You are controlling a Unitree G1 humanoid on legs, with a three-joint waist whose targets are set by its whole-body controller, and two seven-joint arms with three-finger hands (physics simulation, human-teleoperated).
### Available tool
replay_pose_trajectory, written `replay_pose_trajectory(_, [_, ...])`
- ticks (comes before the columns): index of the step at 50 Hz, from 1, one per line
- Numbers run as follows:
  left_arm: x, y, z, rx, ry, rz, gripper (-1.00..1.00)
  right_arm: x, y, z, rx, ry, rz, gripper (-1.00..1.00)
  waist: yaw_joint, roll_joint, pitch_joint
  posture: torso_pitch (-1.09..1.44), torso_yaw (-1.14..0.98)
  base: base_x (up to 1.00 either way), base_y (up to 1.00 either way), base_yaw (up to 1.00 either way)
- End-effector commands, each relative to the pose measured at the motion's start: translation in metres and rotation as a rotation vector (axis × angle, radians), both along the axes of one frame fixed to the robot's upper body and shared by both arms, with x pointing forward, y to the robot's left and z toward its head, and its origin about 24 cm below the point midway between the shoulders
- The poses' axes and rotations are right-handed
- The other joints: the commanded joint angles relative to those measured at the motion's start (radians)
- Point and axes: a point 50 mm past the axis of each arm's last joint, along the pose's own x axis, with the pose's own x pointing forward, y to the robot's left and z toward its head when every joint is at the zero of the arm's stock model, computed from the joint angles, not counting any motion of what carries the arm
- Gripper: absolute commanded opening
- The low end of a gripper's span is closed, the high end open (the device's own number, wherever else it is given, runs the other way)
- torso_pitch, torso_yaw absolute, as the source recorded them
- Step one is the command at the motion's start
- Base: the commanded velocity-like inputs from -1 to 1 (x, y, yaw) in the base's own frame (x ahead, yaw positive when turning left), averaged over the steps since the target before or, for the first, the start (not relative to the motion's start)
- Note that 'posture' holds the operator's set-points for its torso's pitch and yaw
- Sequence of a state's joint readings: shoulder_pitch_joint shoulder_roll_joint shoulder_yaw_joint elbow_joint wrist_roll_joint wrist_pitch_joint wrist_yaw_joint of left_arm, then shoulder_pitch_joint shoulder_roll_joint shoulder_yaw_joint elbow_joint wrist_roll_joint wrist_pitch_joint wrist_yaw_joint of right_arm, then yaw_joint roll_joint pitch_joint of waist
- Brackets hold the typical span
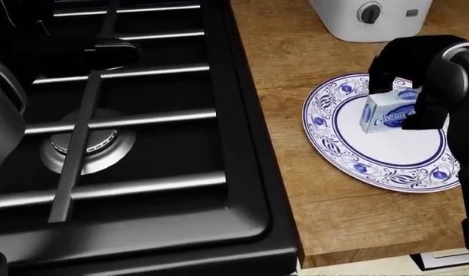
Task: Pick the cream cheese stick from the plate and place it in the pan.
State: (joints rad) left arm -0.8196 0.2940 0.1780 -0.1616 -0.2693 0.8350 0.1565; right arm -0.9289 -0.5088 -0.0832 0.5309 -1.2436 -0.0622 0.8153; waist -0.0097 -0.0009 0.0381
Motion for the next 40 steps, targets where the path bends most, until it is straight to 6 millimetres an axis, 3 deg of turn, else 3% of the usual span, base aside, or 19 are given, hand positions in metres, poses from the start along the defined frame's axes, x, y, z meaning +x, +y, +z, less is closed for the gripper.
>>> replay_pose_trajectory(1, [-0.006, -0.001, 0.020, 0.004, -0.096, -0.002, 1.00, -0.001, 0.000, 0.024, -0.013, -0.097, 0.003, -0.52, 0.001, -0.001, -0.027, 0.00, 0.00, 0.00, 0.00, 0.00])
replay_pose_trajectory(2, [-0.006, -0.001, 0.020, 0.004, -0.095, -0.002, 1.00, -0.001, 0.000, 0.023, -0.013, -0.098, 0.003, -0.54, 0.001, -0.001, -0.028, 0.00, 0.00, 0.00, 0.00, 0.00])
replay_pose_trajectory(4, [-0.006, -0.001, 0.020, 0.003, -0.096, -0.003, 1.00, -0.001, 0.001, 0.025, -0.016, -0.097, 0.005, -1.00, 0.002, -0.001, -0.028, 0.00, 0.00, 0.00, 0.00, 0.00])
replay_pose_trajectory(9, [-0.006, -0.003, 0.019, 0.007, -0.094, -0.008, 1.00, -0.005, 0.001, 0.057, -0.024, -0.129, 0.003, -1.00, 0.002, 0.002, -0.027, 0.00, 0.00, 0.00, 0.00, 0.00])
replay_pose_trajectory(23, [-0.006, -0.003, 0.018, 0.008, -0.094, -0.008, 1.00, -0.004, 0.003, 0.067, -0.028, -0.134, 0.006, -1.00, 0.000, 0.004, -0.025, 0.00, 0.00, 0.00, 0.00, 0.00])
replay_pose_trajectory(34, [-0.008, 0.000, 0.021, 0.006, -0.097, -0.004, 1.00, -0.011, 0.005, 0.080, 0.065, -0.140, -0.018, -1.00, -0.001, 0.006, -0.022, 0.00, 0.00, 0.00, 0.00, 0.00])
replay_pose_trajectory(40, [-0.013, 0.001, 0.023, 0.008, -0.094, -0.005, 1.00, -0.019, 0.006, 0.104, 0.128, -0.141, -0.019, -1.00, -0.004, 0.007, -0.021, 0.00, 0.00, 0.00, 0.00, 0.00])
